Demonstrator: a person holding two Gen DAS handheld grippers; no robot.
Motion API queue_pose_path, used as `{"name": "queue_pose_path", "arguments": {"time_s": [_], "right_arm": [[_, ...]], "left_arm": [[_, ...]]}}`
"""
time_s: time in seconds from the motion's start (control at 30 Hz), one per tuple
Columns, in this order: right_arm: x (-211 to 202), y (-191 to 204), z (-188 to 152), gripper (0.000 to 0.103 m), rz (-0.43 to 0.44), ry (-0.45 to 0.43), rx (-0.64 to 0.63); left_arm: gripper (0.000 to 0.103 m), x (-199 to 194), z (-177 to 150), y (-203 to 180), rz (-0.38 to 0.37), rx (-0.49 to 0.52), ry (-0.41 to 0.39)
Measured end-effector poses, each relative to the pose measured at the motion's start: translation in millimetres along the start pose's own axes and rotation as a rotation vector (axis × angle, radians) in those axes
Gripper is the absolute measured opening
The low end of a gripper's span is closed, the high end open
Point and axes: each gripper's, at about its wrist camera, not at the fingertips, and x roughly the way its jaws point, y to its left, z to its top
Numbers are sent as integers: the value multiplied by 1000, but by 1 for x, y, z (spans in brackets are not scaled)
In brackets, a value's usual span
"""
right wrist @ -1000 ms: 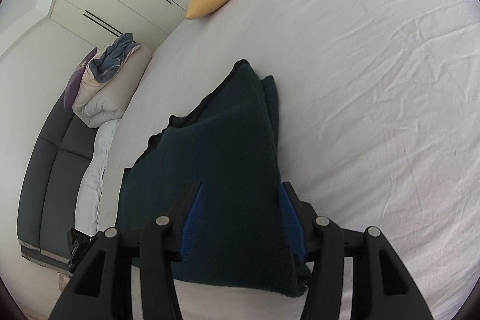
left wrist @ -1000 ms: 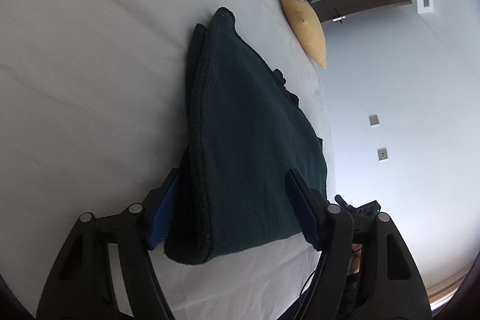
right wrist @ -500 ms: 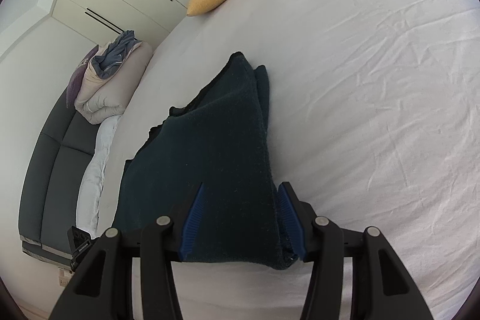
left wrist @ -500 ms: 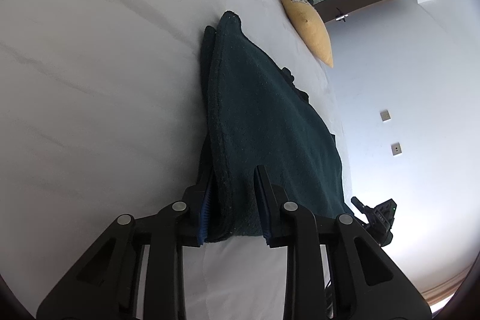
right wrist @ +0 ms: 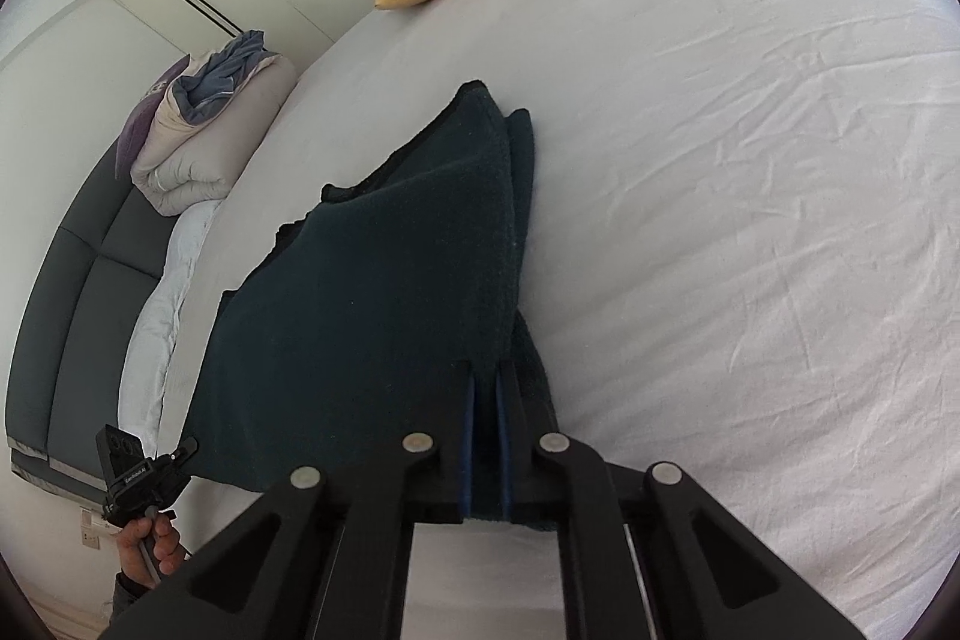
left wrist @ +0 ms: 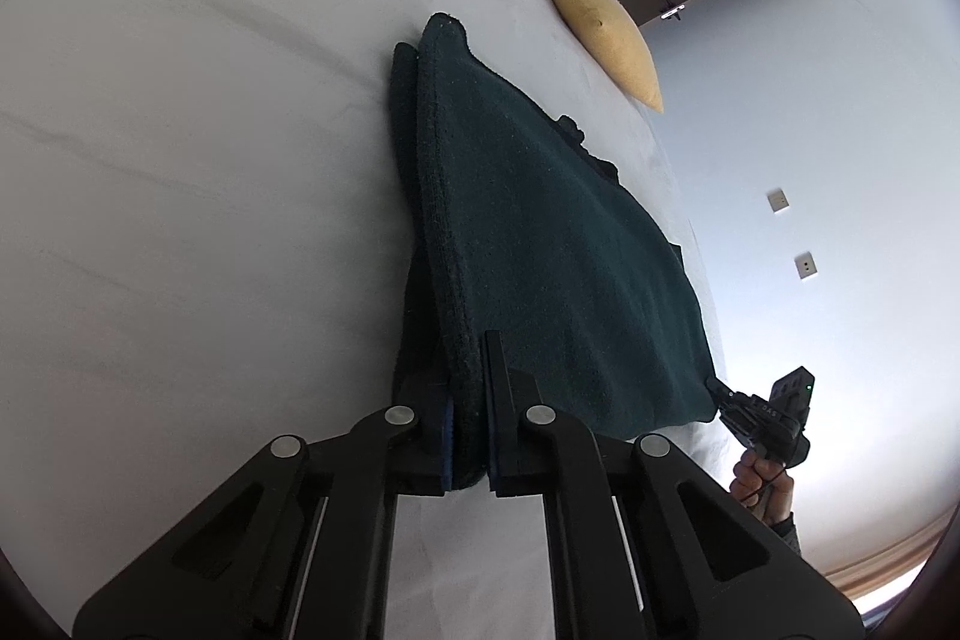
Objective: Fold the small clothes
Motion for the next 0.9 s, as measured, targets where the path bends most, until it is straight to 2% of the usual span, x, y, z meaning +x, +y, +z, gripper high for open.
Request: {"name": "queue_pose_path", "arguments": {"time_s": [0.27, 0.57, 0.67, 0.7, 0.8, 0.9], "right_arm": [[1, -36, -20, 7, 35, -1, 109], [0, -36, -23, 7, 12, -1, 74], [-5, -36, -19, 17, 37, 12, 84], [-8, -36, -17, 20, 36, 8, 81], [-21, -34, -8, 21, 16, -21, 64], [-29, -20, 7, 21, 7, -56, 17]], "left_arm": [[5, -7, -17, 27, 0, -35, -11], [7, -9, -21, 32, 7, -7, -14], [7, -15, -19, 36, -25, -44, -7], [7, -20, -19, 35, -19, -41, -12], [7, -36, -18, 34, 12, -49, -17], [7, -61, -9, 21, 90, -1, -85]]}}
